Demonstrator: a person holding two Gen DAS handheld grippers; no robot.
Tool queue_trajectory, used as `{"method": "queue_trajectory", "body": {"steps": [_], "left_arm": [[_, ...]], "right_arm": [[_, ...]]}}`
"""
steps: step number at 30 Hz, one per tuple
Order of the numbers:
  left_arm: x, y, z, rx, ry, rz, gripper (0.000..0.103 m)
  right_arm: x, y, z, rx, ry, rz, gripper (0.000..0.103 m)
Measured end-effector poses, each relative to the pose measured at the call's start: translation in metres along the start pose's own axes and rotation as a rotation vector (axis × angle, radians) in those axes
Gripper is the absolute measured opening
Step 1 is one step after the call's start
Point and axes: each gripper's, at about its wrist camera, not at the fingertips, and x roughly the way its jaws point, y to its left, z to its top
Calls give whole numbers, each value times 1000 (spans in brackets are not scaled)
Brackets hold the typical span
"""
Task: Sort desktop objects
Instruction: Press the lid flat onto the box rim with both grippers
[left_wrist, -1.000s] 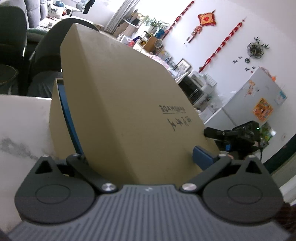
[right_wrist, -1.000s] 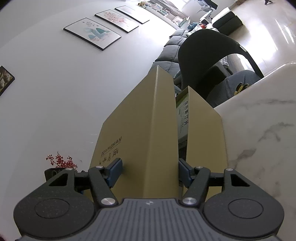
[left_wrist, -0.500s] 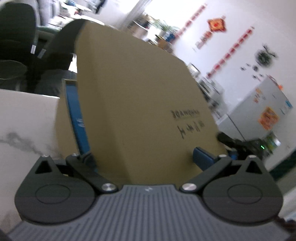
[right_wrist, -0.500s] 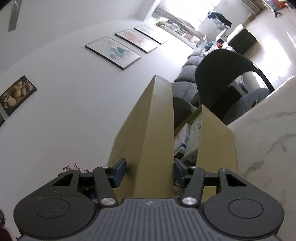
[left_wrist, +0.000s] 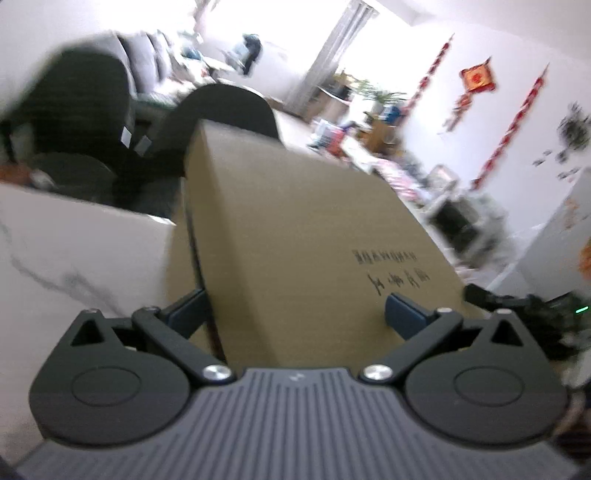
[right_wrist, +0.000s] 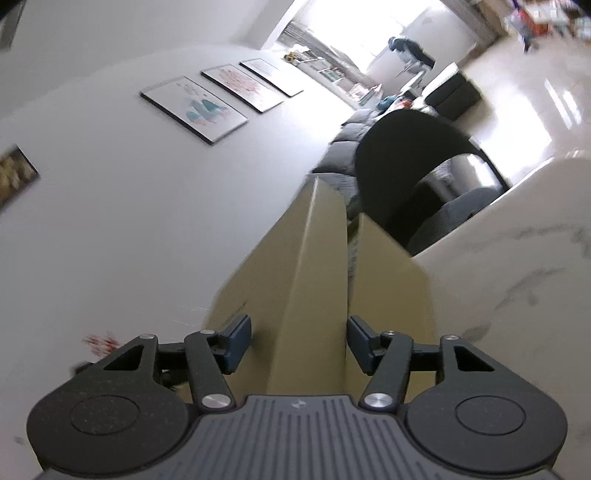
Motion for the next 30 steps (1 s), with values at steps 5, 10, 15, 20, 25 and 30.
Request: {"method": "queue_trajectory", "body": {"steps": [5,10,15,20,25,30], "left_arm": [[-6,3,-1,3,6,14,103],[-7,18,-7,-90,48,-34,103],[0,24,-8,-150,65,-85,103],[6,23,-12,-165,71,-109,102],[6,30,-13,-189,69,-137,102],[7,34,-13,-221,52,-159,102]], "right_arm": [[7,10,-4,-50,12,-42,63],[7,4,-9,-19,8,-48,63],[16,-6,-6,19,31,-58,63],[30,-18,-3,69,65,-48,64],[28,-22,-2,101,61,-16,63],[16,-9,0,76,20,6,63]]}}
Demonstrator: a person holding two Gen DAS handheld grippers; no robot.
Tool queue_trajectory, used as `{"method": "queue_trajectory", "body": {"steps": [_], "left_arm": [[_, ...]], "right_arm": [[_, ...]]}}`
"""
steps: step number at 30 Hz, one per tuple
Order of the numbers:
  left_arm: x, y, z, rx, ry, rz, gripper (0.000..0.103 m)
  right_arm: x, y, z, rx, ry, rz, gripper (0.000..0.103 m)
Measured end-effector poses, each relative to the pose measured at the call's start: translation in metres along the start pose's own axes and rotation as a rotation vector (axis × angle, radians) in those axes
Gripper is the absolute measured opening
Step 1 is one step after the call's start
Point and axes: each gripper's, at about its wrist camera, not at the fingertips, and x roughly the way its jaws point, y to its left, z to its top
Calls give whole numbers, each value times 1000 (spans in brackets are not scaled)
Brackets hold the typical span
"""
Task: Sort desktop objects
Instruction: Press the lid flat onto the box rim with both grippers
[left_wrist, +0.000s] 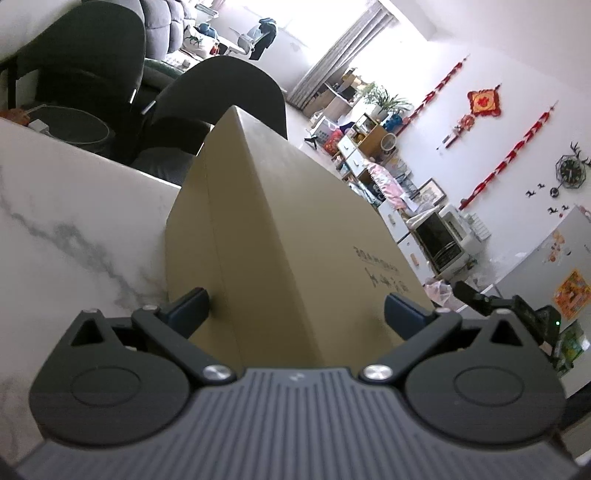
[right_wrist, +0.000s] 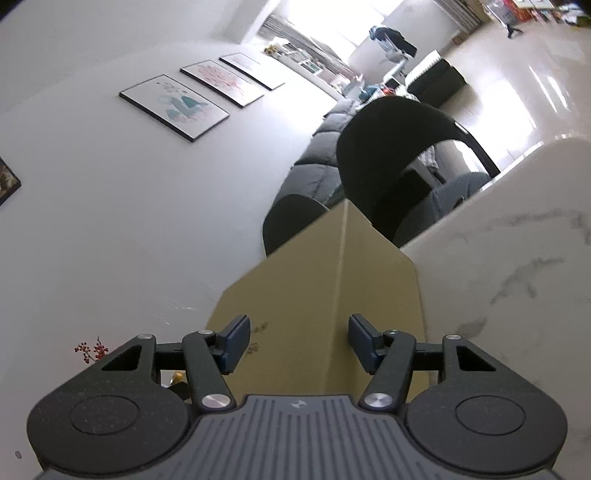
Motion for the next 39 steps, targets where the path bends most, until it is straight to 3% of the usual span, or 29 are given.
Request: {"method": "queue_trajectory", "body": {"steps": [4,5,6,8,10,11,12,14,17,23,25,26,35,39], "left_arm": [[-5,0,-1,7,-38,-22,102],[-5,0,-1,7,-39,-22,102],[-4,1,-1,6,-38,-20,102],[-1,5,-2,-9,-30,-10,102],[0,10,-3,-24,-22,-7,102],[0,12,-4,-33,-20,-13,102],[0,13,-4,-42,-17,-20,102],[0,15,-4,-48,-12,-29,102],[3,17,-3,-63,-3,-41,103],[6,24,-6,-108,4,-75,103],[5,25,-7,-113,1,-82,103],[5,26,-8,-112,-3,-84,103],[3,24,-14,-39,-26,-86,100],[4,26,-14,-66,-32,-80,100]], "right_arm": [[-5,12,1,-36,-9,-9,63],[-5,16,1,-47,-9,11,46],[-4,19,2,-53,-1,38,40],[-2,29,2,-93,5,47,43],[3,36,2,-152,-4,-41,48],[5,33,4,-140,-6,-66,59],[6,28,5,-122,-15,-78,58],[7,14,8,-68,-23,-96,68],[8,-10,8,21,-9,-88,68],[15,-44,0,151,40,16,68],[17,-49,-1,172,55,48,62],[17,-50,-1,173,58,61,58],[2,-33,3,125,-1,91,51],[5,-20,5,63,17,31,51]]}}
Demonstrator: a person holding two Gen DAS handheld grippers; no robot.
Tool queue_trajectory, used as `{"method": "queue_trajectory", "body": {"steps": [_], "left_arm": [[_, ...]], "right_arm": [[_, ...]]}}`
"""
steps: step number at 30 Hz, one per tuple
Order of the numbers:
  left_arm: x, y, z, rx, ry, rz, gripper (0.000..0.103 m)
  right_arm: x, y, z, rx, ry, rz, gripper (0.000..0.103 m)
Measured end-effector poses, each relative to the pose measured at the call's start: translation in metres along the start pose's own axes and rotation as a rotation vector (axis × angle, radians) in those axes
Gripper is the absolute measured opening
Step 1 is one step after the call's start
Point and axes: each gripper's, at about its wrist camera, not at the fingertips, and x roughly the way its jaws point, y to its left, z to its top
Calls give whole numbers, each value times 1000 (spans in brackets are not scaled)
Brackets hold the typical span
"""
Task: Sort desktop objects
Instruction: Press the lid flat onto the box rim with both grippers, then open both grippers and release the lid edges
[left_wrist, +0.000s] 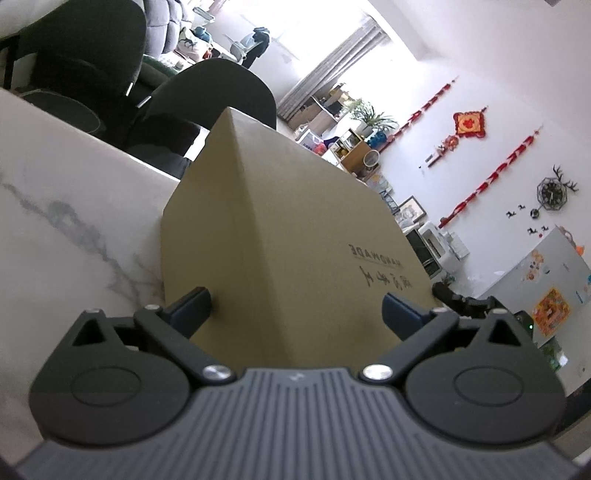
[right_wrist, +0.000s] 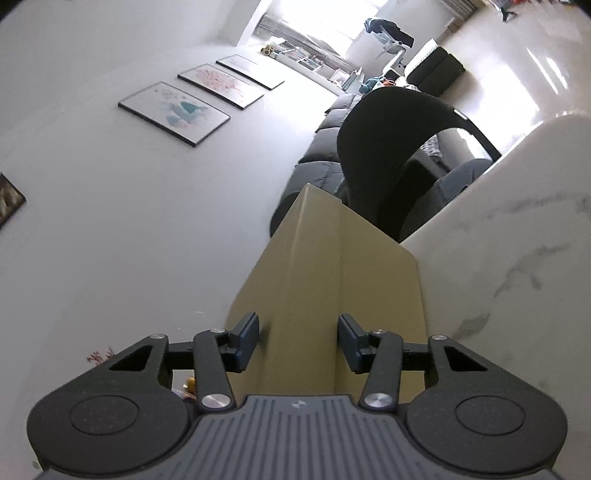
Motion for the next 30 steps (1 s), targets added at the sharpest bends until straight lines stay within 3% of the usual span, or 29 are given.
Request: {"method": "queue_trajectory", "body": {"steps": [7,11,15,19,24,30], "left_arm": [[4,3,-4,-20,12,33,101],[-4,-4,1,17,-26,86,101],[-16,-16,19,99,-107,116,102],[-13,-31,35,191,-140,121,102],[7,-46,42,328,-139,99,102],[24,-47,44,443,-108,132,102]], "right_arm": [[7,-4,-4,8,7,-62,52],[11,-1,-3,-38,19,-116,58],[13,21,4,-156,12,-201,56],[20,41,16,-231,-25,-211,55],[43,65,21,-352,-36,-220,52],[74,90,20,-517,2,-257,51]]}}
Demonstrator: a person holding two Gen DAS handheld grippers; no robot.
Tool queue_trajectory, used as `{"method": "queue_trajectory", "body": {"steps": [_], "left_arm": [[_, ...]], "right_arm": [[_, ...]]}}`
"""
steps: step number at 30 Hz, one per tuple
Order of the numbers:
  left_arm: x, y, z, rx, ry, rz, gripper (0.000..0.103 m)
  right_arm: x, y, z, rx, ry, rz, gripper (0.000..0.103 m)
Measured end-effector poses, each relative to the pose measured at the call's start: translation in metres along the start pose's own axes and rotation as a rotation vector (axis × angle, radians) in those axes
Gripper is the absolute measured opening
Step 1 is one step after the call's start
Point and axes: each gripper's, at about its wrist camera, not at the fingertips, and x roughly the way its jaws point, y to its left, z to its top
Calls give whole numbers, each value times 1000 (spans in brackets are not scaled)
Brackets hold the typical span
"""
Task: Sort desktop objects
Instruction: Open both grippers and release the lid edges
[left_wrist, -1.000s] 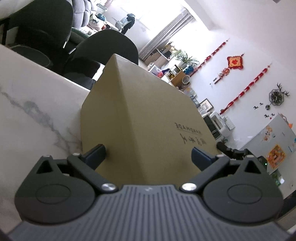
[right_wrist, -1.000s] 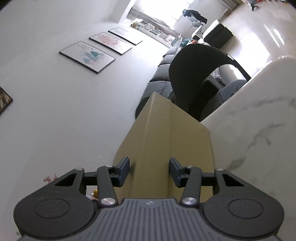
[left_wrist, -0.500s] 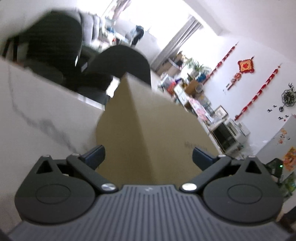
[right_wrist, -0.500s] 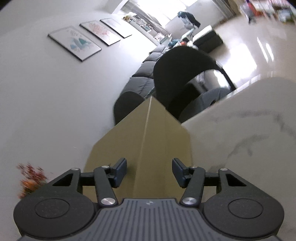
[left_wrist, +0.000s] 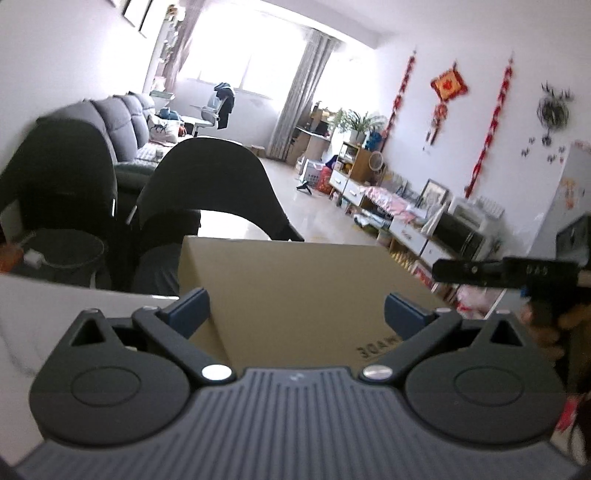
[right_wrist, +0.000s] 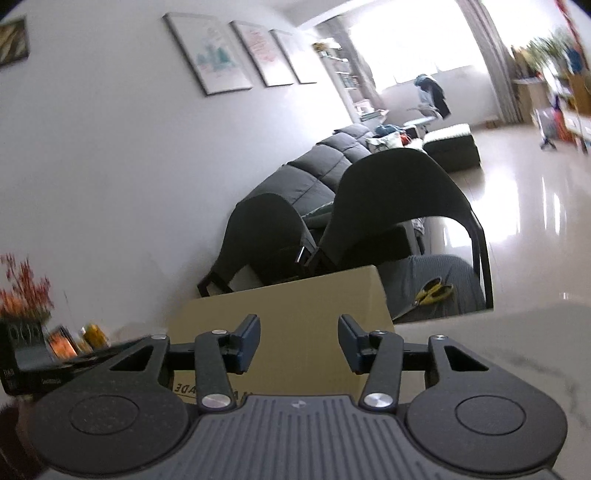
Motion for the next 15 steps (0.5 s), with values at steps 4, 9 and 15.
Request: {"method": "queue_trajectory", "body": {"steps": [4,9,15], "left_arm": [[1,1,-1,43,1,-4,101],[-7,3,2,48,-70,-65,101],[7,-2,2,83,-10,-101,101]], "right_arm": [[14,14,2,-101,32,-28,51],[29,20,-3,-163,65,-56,51],[35,17,-8,-181,74,-60,51]]}}
